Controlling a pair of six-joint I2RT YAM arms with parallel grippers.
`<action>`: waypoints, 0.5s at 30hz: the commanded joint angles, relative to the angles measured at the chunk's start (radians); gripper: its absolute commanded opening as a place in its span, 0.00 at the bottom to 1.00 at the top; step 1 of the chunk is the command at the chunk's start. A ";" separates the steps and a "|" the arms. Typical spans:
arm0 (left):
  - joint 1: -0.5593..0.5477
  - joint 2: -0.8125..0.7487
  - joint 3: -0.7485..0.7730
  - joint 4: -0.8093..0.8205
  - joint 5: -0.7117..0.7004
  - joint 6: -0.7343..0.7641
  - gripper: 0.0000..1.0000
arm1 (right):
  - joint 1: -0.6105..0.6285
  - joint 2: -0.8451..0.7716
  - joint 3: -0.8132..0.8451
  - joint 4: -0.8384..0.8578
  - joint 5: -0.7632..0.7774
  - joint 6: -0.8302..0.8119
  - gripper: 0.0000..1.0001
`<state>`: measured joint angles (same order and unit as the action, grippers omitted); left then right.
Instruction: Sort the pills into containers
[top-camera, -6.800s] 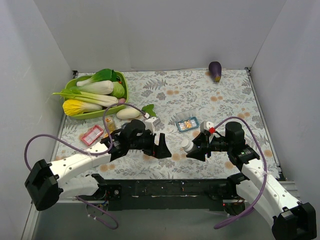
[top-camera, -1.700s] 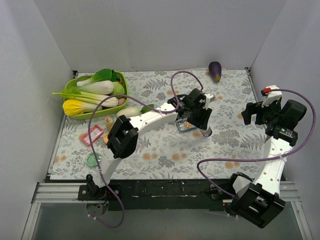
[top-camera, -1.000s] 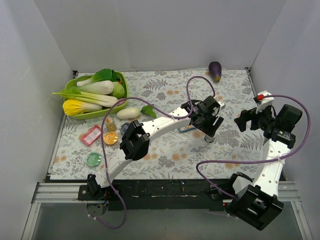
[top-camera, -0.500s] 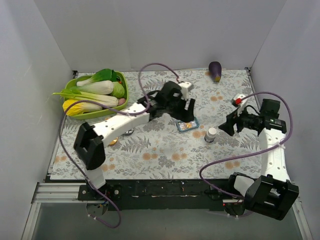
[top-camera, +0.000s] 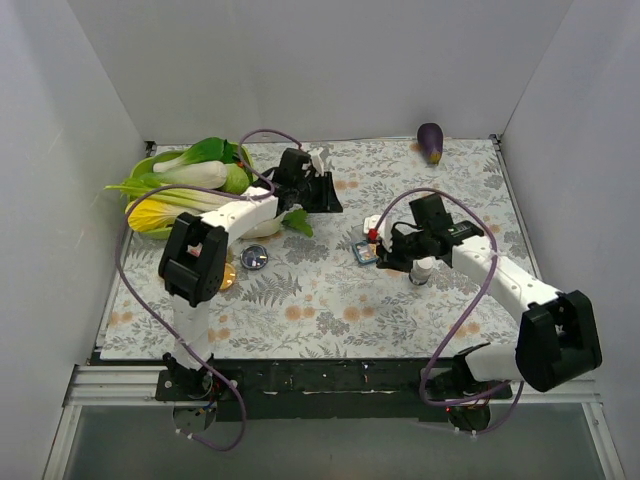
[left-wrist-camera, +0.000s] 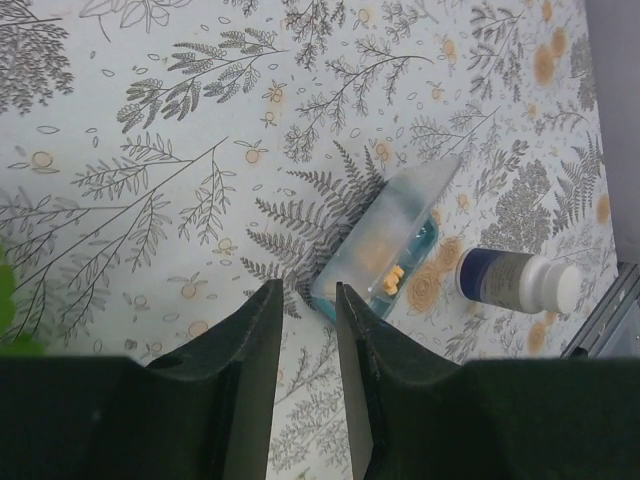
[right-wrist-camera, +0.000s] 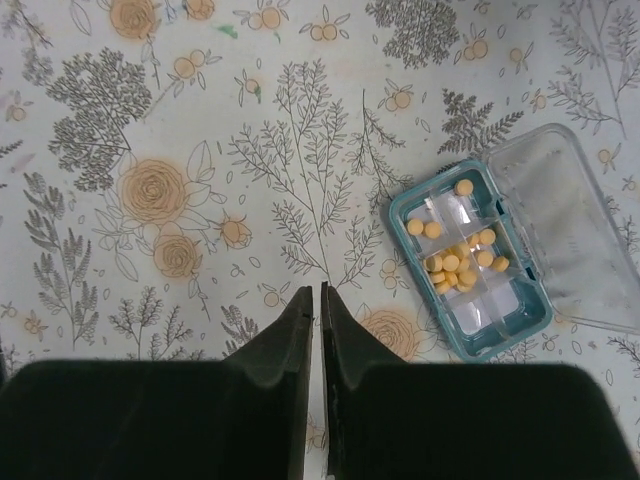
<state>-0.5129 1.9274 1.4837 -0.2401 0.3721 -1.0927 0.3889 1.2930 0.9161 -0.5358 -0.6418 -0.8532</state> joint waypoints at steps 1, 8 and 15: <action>-0.007 0.099 0.124 0.036 0.111 -0.026 0.25 | 0.060 0.077 -0.016 0.103 0.183 -0.010 0.10; -0.019 0.208 0.167 0.108 0.215 -0.075 0.22 | 0.080 0.170 -0.029 0.151 0.248 0.017 0.07; -0.045 0.260 0.164 0.196 0.284 -0.130 0.23 | 0.084 0.258 -0.019 0.174 0.303 0.042 0.07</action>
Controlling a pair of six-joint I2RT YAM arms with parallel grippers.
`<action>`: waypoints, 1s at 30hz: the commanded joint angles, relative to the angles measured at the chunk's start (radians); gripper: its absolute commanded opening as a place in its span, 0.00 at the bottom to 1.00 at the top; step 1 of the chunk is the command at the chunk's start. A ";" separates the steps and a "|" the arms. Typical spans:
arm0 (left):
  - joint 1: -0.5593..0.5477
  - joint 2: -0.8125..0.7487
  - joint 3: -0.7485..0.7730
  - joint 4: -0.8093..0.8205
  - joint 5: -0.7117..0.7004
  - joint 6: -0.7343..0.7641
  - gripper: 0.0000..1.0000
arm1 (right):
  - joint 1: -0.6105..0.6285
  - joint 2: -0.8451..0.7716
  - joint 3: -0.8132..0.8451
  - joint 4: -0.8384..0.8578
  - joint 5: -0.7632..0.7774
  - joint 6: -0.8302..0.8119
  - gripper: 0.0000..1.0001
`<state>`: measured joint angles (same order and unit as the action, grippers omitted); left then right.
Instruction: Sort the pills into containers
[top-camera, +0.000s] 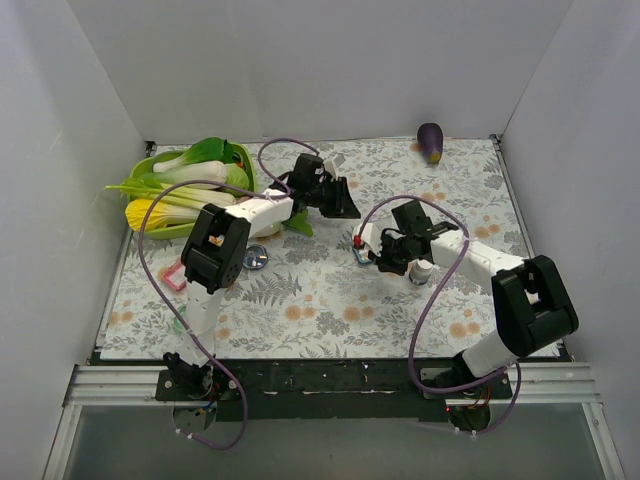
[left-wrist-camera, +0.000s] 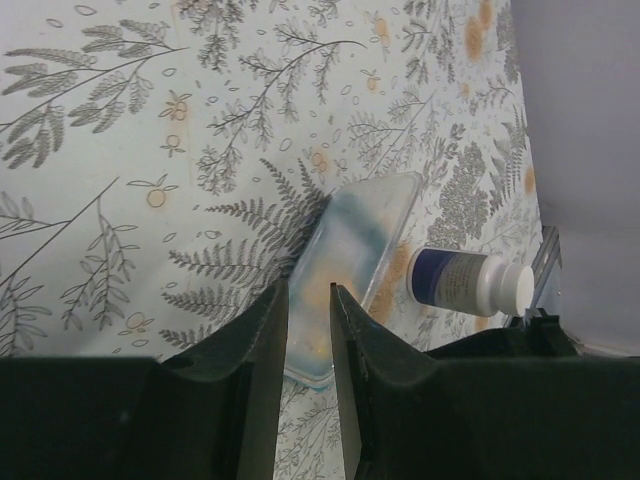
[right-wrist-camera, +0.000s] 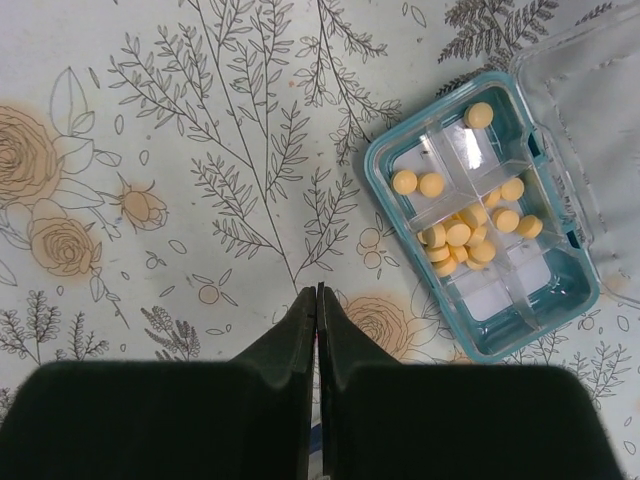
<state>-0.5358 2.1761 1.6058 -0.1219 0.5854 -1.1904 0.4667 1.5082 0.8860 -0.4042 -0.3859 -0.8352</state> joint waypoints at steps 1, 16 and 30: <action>-0.027 0.014 0.043 0.080 0.076 -0.034 0.23 | 0.006 0.050 0.014 0.045 0.054 0.030 0.07; -0.066 -0.002 -0.007 0.099 0.099 -0.032 0.22 | 0.001 0.095 0.036 0.081 0.148 0.097 0.08; -0.092 0.002 -0.046 0.062 0.110 -0.018 0.22 | -0.132 -0.077 0.106 -0.119 -0.091 0.054 0.11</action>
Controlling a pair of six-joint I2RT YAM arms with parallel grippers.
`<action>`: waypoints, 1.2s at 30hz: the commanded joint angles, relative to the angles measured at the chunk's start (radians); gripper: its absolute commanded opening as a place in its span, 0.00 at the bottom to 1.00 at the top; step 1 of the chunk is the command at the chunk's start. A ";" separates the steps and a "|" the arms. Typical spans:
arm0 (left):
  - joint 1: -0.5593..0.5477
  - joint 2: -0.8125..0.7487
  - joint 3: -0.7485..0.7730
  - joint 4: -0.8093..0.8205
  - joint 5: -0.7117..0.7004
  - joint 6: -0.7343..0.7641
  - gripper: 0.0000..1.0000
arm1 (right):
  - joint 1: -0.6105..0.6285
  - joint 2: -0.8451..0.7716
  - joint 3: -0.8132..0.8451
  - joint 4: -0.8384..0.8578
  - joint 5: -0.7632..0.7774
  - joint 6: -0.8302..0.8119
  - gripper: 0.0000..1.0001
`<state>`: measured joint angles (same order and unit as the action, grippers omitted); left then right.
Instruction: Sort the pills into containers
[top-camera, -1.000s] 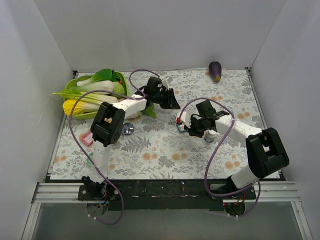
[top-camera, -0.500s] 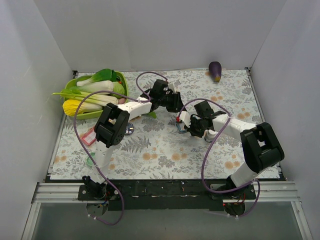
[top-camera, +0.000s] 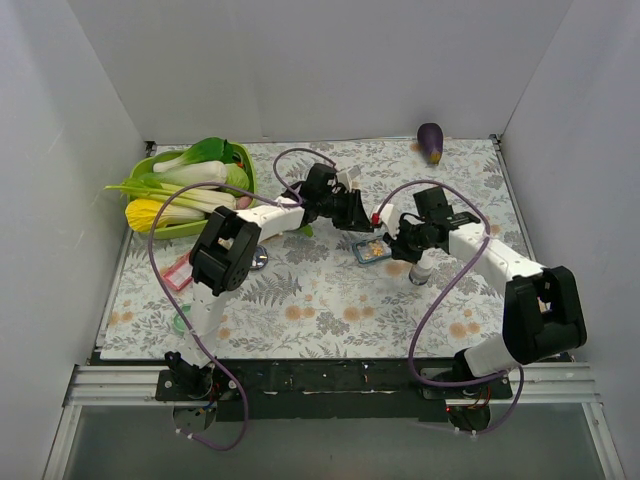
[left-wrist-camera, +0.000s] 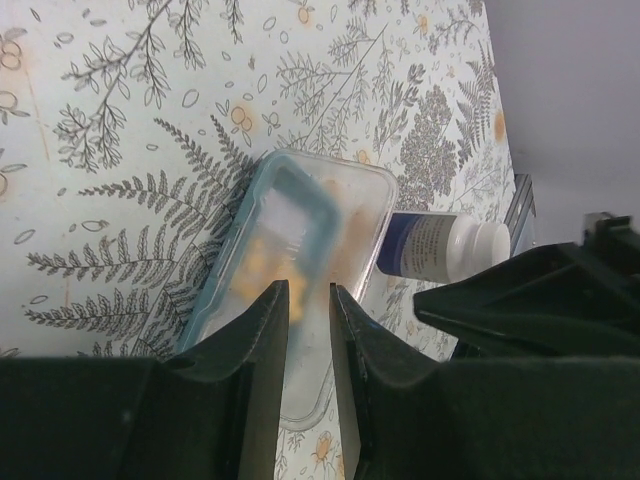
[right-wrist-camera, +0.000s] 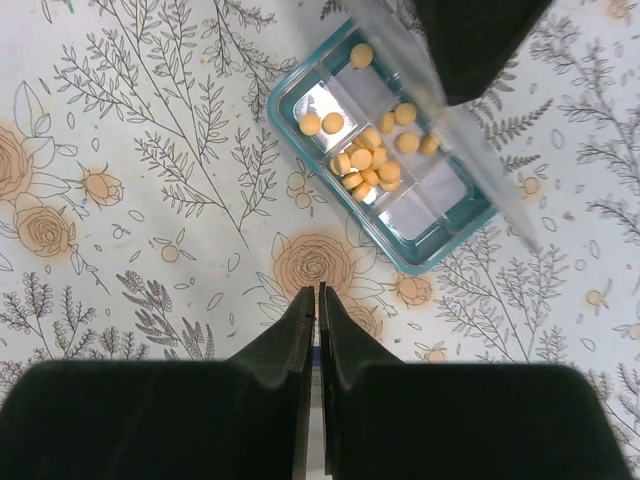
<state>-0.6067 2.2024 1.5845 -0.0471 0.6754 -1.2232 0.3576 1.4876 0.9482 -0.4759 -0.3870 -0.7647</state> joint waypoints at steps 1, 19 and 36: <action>-0.022 -0.024 -0.024 -0.011 0.018 0.014 0.22 | -0.025 -0.058 0.046 -0.049 -0.090 -0.013 0.10; -0.042 -0.214 -0.113 -0.059 -0.265 0.053 0.23 | -0.049 0.100 0.193 -0.036 -0.131 0.151 0.07; -0.010 -0.929 -0.567 -0.057 -0.580 0.162 0.52 | -0.031 0.393 0.290 -0.072 -0.044 0.202 0.04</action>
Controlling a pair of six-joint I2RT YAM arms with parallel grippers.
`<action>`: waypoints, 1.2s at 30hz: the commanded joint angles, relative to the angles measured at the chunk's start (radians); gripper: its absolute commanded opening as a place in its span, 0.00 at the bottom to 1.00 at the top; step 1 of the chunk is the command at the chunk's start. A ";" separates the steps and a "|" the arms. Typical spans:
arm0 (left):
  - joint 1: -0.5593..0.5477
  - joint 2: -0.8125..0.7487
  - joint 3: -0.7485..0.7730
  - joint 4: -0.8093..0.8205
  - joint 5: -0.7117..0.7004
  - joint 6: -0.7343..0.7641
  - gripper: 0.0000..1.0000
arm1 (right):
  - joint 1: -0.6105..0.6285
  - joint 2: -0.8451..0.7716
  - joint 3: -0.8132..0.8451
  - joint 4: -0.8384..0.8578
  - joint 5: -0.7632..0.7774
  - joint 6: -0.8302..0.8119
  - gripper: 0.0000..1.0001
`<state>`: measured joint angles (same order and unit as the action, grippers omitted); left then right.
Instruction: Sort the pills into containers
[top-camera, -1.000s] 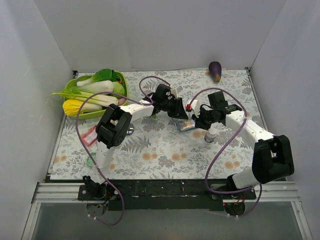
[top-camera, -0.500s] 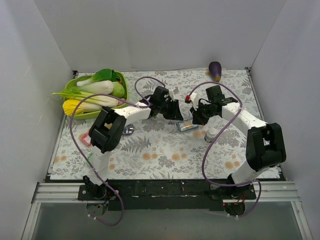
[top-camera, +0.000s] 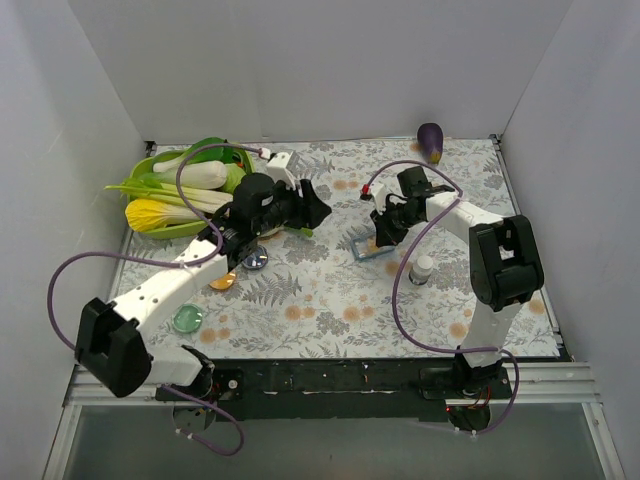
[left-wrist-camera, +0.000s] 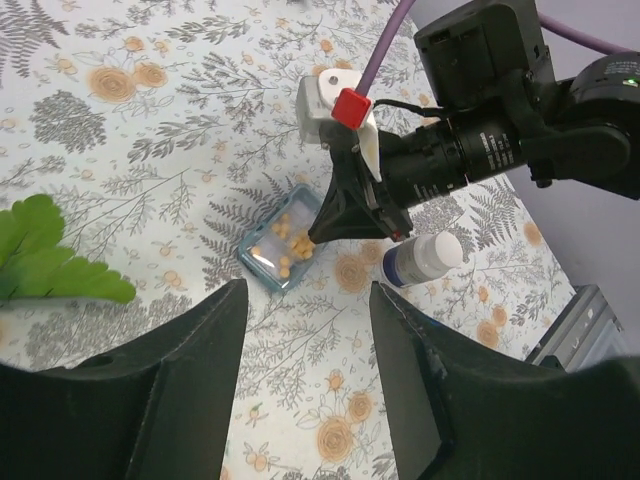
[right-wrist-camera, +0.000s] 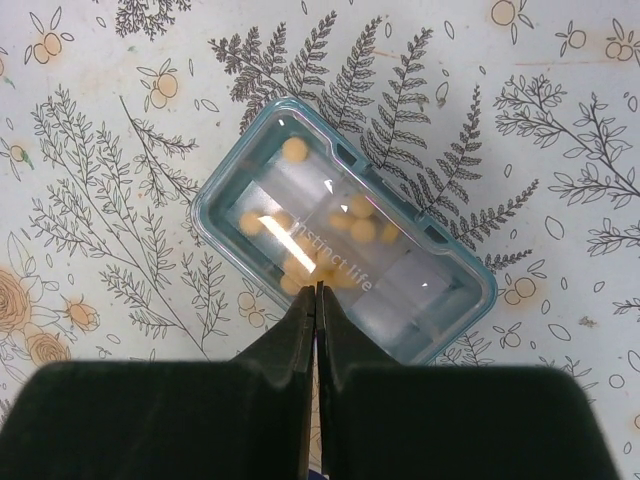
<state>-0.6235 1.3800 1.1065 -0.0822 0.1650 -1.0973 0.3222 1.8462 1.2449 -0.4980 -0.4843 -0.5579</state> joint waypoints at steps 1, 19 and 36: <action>0.011 -0.133 -0.105 -0.033 -0.062 0.039 0.53 | 0.005 0.027 -0.002 -0.059 0.047 -0.007 0.04; 0.022 -0.622 -0.336 -0.200 -0.145 0.008 0.93 | 0.006 -0.018 0.099 -0.083 -0.057 0.026 0.05; 0.021 -0.690 -0.373 -0.242 -0.108 -0.027 0.93 | 0.006 0.111 0.093 -0.135 0.049 0.018 0.05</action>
<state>-0.6056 0.7021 0.7452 -0.3164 0.0395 -1.1122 0.3237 1.9160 1.3392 -0.5812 -0.5152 -0.5076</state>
